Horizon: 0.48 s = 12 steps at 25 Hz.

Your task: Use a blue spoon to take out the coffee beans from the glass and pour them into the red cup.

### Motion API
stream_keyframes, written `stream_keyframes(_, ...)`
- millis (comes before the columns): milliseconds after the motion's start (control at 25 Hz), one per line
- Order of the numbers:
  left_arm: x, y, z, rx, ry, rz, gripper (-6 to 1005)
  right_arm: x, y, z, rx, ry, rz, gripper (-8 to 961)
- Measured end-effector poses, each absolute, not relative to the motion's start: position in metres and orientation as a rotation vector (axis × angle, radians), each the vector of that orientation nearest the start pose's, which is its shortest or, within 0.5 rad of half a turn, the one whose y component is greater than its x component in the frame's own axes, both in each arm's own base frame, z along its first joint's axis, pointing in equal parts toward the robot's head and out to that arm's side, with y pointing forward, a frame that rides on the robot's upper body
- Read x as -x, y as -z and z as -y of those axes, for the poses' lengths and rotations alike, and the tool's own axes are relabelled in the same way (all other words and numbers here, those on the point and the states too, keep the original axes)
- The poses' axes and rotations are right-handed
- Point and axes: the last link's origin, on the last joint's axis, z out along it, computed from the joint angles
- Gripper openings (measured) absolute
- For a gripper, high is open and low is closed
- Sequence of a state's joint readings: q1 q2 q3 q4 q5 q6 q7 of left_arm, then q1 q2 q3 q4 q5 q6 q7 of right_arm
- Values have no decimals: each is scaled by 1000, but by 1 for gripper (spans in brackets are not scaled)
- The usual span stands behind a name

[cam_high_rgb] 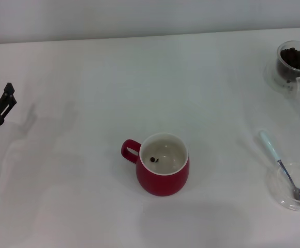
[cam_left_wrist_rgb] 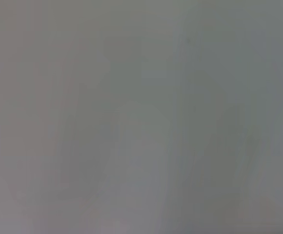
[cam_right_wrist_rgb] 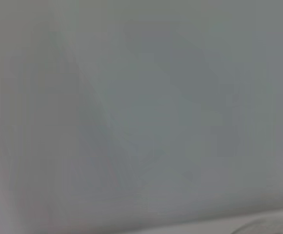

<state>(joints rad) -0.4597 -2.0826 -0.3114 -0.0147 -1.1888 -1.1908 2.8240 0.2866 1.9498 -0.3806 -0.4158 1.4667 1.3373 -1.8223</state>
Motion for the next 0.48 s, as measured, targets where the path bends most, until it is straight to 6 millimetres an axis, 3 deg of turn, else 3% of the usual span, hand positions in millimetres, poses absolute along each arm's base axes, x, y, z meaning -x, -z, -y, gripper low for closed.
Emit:
stream_keyframes(280,342,25,-315,1758,674,592,862,-404,-97,-291,1640,-856,-941,302)
stream_keyframes(480,346,22,-311,1717,689,615,861,-411,-94,-286,1529,-855,-891,302)
